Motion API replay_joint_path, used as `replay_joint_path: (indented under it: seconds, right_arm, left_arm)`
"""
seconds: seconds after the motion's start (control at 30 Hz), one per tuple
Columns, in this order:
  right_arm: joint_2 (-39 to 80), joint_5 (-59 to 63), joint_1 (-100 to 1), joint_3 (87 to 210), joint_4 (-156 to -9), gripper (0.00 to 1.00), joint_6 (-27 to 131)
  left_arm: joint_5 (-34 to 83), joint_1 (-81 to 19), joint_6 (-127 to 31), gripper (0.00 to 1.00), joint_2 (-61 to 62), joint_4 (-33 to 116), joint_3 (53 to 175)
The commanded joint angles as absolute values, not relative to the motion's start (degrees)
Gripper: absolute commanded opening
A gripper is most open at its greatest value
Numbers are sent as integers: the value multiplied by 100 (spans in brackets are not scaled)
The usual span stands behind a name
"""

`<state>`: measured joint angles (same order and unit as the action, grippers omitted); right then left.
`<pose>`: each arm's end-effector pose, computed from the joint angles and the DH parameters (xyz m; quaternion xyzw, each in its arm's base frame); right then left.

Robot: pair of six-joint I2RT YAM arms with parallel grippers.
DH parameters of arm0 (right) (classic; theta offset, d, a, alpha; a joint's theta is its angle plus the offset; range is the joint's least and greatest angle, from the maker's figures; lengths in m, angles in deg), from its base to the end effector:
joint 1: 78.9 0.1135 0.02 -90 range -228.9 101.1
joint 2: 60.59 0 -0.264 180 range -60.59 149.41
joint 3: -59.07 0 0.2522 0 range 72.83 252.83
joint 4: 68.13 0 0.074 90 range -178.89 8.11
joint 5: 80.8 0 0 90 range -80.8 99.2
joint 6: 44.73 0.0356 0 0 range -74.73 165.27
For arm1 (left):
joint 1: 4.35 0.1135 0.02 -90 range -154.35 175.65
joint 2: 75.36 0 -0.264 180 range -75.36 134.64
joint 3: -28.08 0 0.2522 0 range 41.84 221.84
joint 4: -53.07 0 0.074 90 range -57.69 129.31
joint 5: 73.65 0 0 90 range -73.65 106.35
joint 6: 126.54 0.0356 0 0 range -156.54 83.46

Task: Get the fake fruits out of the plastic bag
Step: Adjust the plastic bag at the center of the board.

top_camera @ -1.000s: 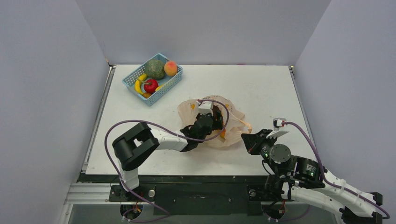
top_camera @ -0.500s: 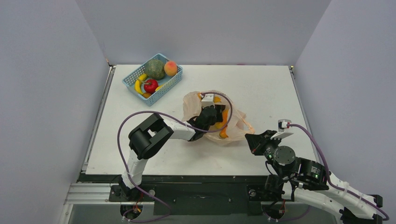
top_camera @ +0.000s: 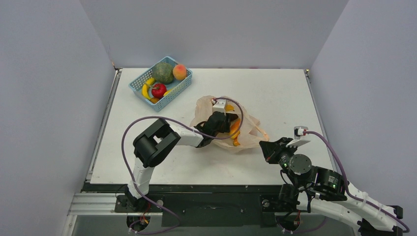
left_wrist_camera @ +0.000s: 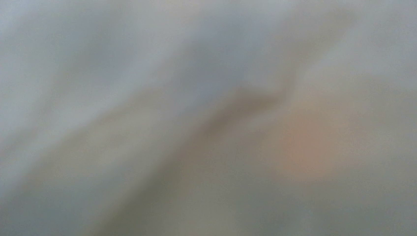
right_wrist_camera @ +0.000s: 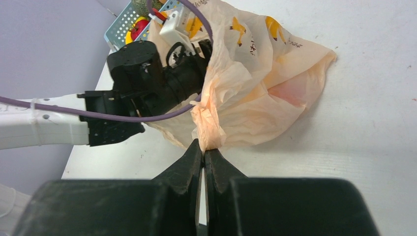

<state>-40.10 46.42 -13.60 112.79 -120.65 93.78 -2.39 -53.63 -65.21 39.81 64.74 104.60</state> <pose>0.0531 0.0639 0.3103 0.0698 0.7916 0.3173 0.5175 0.2861 -0.3148 0.1461 0.0668 0.8428 -0.2164 0.4882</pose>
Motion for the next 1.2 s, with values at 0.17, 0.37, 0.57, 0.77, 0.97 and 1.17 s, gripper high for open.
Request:
replay_joint_path:
  seconds: [0.17,0.37,0.57,0.77,0.97,1.17]
  right_arm:
    - [-3913,4713,-1343,11524,-12059,0,9110]
    - [-3800,3546,-1343,11329,-11547,0,8315]
    - [-3326,3069,-1342,11241,-10685,0,7982]
    - [-1806,2231,-1338,11803,-9488,0,7797]
    - [-1007,1322,-1175,12338,-8815,0,7797]
    - [-1655,1796,-1096,11891,-9492,0,8043]
  left_arm:
    - [210,-5250,-6591,34,2491,6740,9635]
    - [788,-5175,-6682,42,1986,6280,9317]
    - [1104,-5177,-7004,53,1375,6272,8619]
    - [1044,-5173,-7266,60,535,6287,7647]
    - [853,-5164,-7312,66,-444,5974,7024]
    - [1103,-5209,-7340,70,-553,6187,6939]
